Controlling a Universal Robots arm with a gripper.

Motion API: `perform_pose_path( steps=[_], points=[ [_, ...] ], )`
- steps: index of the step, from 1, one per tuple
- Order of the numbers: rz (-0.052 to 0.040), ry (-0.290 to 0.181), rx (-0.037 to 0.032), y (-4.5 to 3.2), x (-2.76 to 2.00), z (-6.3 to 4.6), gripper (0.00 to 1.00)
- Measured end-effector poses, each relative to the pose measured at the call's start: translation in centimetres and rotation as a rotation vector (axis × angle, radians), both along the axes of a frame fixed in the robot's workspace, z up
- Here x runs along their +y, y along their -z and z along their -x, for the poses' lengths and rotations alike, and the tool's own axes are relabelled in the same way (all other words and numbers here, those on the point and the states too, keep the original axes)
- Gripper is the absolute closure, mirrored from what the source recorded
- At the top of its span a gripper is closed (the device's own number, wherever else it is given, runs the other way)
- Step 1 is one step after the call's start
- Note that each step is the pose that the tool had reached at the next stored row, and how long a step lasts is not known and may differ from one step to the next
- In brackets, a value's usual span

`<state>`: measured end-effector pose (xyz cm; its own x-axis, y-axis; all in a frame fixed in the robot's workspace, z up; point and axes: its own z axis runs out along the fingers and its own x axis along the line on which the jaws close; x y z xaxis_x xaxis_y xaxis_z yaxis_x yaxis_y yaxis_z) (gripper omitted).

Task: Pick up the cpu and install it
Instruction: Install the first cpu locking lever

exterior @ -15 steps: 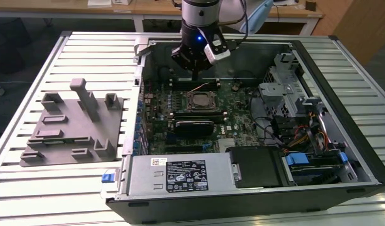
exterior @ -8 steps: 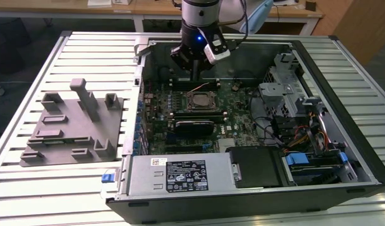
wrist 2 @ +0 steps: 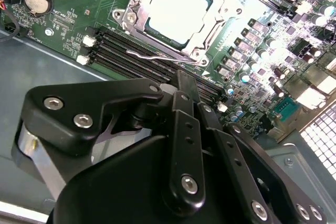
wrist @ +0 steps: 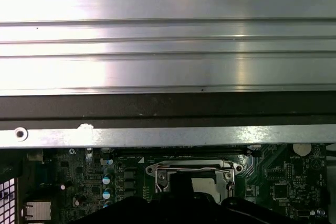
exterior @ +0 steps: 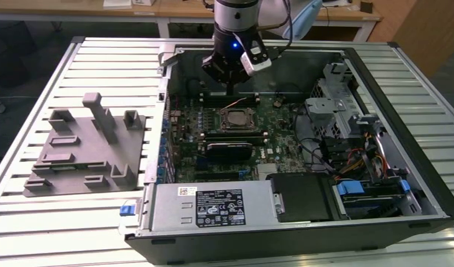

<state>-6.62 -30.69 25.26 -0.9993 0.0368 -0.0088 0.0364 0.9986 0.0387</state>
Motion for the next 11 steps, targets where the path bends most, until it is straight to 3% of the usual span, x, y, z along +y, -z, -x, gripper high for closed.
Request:
perform_pose_path(
  steps=[2, 9, 11],
  points=[
    [0.0001, 0.0, 0.0, 0.0, 0.0, 0.0, 0.89],
    [0.0, 0.0, 0.0, 0.0, 0.0, 0.01, 0.65],
    [0.0, 0.0, 0.0, 0.0, 0.0, 0.02, 0.65]
  ],
)
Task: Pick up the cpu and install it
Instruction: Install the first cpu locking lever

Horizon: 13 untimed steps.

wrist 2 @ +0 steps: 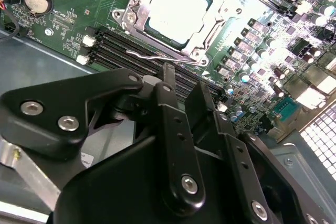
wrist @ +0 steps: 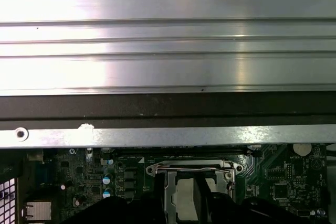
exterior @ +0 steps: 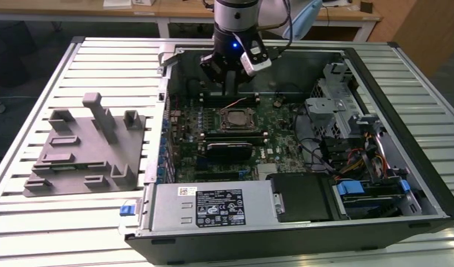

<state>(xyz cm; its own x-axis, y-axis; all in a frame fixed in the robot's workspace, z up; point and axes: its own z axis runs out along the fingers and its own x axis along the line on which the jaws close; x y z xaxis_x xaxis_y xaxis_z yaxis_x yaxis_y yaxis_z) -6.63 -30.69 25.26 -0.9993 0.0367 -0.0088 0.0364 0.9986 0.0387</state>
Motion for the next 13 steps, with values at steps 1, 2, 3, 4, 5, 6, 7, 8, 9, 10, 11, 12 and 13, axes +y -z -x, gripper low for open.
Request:
perform_pose_path(
  steps=[1, 2, 3, 4, 5, 6, 7, 8, 9, 10, 11, 12, 13],
  points=[
    [0.0, 0.0, -0.0001, 0.0, 0.0, 0.0, 0.65],
    [0.0, 0.0, 0.0, 0.0, 0.0, 0.0, 0.66],
    [0.0, 0.0, 0.0, 0.0, 0.0, 0.0, 0.72],
    [0.0, 0.0, 0.0, 0.0, 0.0, 0.01, 0.72],
    [0.0, 0.0, 0.0, 0.0, 0.0, 0.01, 0.78],
    [0.0, 0.0, 0.0, 0.0, 0.0, 0.09, 0.89],
    [0.0, 0.0, 0.0, 0.0, 0.0, 0.09, 0.89],
    [0.0, 0.0, 0.0, 0.0, 0.0, 0.1, 0.89],
    [0.0, 0.0, 0.0, 0.0, 0.0, 0.1, 0.89],
    [0.0, 0.0, 0.0, 0.0, 0.0, 0.1, 0.89],
    [0.0001, 0.0, 0.0, 0.0, 0.0, 0.1, 0.89],
    [0.0, 0.0, -0.0001, 0.0, 0.0, 0.12, 0.89],
    [0.0, 0.0, 0.0, 0.0, 0.0, 0.15, 0.89]
  ],
)
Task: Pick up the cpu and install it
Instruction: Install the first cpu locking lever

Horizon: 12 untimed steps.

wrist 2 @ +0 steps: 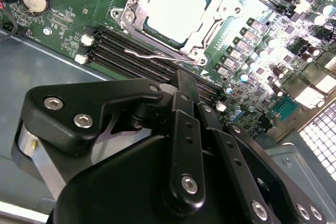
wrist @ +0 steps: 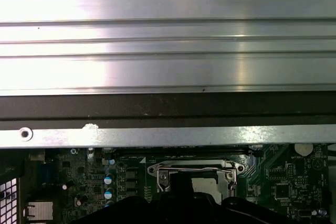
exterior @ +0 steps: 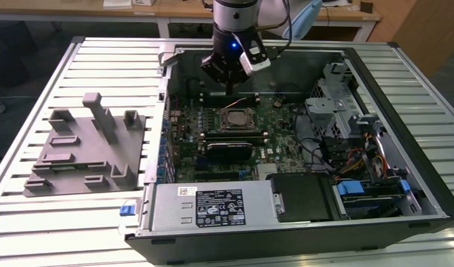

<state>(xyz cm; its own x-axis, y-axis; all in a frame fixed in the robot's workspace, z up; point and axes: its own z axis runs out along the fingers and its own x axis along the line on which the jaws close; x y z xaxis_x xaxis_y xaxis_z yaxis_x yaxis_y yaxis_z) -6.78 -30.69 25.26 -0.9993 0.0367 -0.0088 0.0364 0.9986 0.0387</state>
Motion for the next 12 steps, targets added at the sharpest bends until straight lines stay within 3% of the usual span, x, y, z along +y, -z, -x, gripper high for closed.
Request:
perform_pose_path(
  steps=[12],
  points=[
    [0.0001, 0.0, 0.0001, 0.27, 0.0, -0.26, 0.89]
  ],
)
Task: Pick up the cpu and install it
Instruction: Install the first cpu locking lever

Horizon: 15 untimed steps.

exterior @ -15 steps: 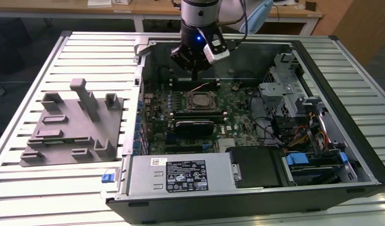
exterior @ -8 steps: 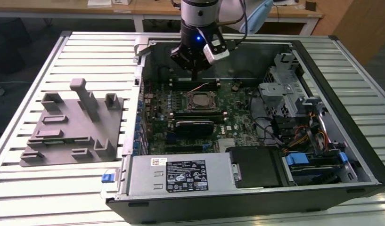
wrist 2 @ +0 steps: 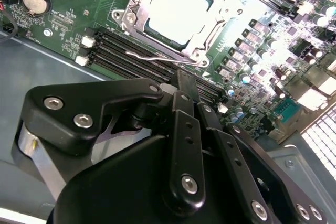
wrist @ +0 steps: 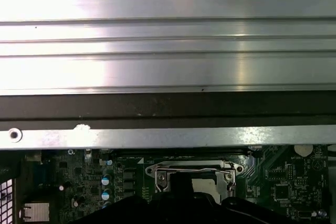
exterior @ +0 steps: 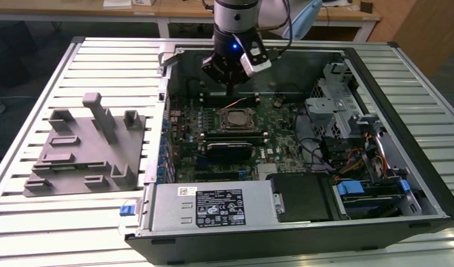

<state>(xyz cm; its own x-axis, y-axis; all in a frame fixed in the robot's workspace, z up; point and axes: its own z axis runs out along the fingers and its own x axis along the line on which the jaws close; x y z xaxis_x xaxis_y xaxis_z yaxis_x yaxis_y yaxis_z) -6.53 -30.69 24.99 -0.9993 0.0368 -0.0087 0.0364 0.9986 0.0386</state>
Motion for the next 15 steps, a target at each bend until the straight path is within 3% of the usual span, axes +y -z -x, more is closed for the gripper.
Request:
perform_pose_path(
  steps=[15],
  points=[
    [-0.0032, -0.021, -0.0001, 0.77, 0.21, -0.6, 0.89]
  ],
)
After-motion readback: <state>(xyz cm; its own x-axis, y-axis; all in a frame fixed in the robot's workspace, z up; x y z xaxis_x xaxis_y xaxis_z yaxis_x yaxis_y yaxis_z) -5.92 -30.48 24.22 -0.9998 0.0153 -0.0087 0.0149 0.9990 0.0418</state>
